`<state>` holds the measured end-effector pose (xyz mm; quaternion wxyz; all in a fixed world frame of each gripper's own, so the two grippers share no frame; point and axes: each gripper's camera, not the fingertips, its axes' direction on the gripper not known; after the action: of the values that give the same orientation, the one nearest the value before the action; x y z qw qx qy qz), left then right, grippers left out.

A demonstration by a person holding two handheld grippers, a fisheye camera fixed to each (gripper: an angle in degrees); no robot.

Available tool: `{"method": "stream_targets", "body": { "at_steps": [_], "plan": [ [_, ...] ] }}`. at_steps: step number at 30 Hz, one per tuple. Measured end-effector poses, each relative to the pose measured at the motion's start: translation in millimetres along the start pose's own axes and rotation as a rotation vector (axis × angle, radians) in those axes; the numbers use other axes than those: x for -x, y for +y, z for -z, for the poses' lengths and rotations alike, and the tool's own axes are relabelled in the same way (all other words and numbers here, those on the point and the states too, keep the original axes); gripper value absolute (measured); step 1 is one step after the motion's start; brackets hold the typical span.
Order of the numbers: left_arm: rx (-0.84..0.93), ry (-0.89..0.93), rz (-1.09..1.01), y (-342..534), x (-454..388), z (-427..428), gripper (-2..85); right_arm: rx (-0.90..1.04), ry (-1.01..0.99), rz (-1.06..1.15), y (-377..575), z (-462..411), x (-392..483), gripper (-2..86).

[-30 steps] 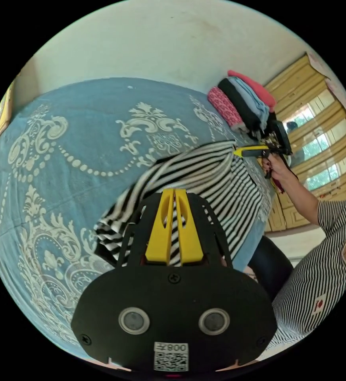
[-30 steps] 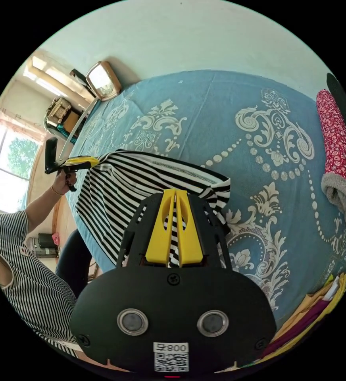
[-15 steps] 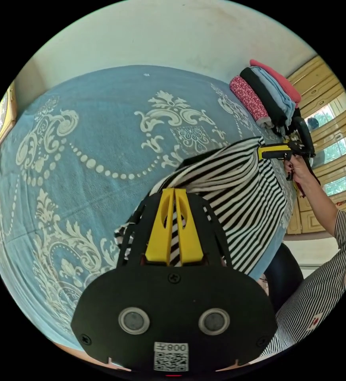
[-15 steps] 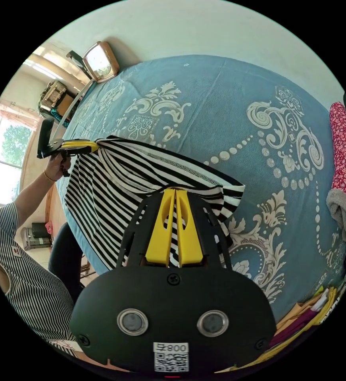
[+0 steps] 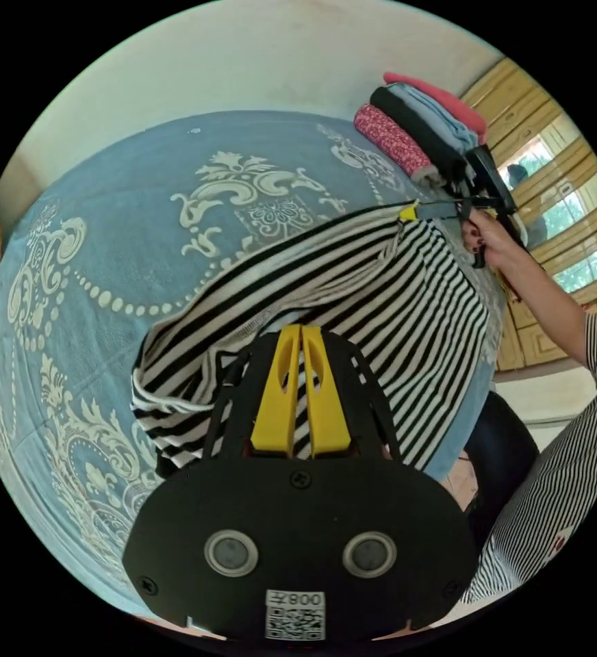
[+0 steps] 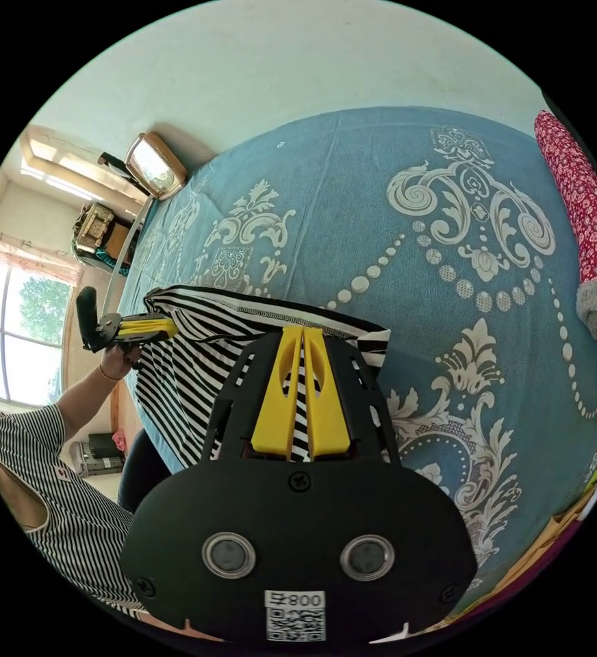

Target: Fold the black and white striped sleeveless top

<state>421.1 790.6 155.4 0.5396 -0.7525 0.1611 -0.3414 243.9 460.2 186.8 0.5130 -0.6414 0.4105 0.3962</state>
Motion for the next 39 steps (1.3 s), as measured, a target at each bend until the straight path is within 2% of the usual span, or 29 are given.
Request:
{"method": "stream_targets", "body": {
  "at_steps": [2, 6, 8, 12, 14, 16, 20, 24, 31, 35, 39],
  "plan": [
    [-0.069, 0.039, 0.094, -6, 22, 3, 0.1, -0.026, 0.009, -0.001, 5, 5, -4, 0.0],
    [-0.096, -0.014, 0.155, -2, 39, 3, 0.2, -0.102, -0.007, 0.021, 18, 20, -4, 0.0],
    [-0.141, 0.041, 0.156, 16, 41, 7, 0.1, -0.108, -0.022, 0.071, 32, 17, 3, 0.0],
    [-0.184, 0.05, 0.152, 59, 36, 17, 0.2, -0.02, 0.021, 0.158, 51, -7, 12, 0.0],
    [-0.142, -0.054, 0.166, 81, 41, 14, 0.2, 0.043, 0.065, 0.172, 55, -25, 8, 0.0],
    [-0.101, -0.127, 0.212, 91, 57, 7, 0.2, 0.057, 0.069, 0.152, 52, -33, -1, 0.0],
    [-0.161, -0.05, 0.379, 114, 98, 6, 0.3, 0.035, -0.003, 0.012, 42, -33, -39, 0.1],
    [-0.215, 0.043, 0.376, 139, 99, 9, 0.7, -0.067, -0.09, -0.064, 60, -13, -63, 0.2],
    [-0.238, 0.267, 0.428, 238, 76, 10, 5.3, -0.073, -0.16, -0.134, 187, 15, -98, 2.0],
    [-0.17, 0.27, 0.504, 289, 61, 3, 8.3, -0.032, -0.201, -0.229, 272, 11, -113, 5.4],
    [-0.16, 0.294, 0.559, 312, 54, -6, 9.2, -0.061, -0.227, -0.259, 309, 9, -119, 7.2]
  ]
}}
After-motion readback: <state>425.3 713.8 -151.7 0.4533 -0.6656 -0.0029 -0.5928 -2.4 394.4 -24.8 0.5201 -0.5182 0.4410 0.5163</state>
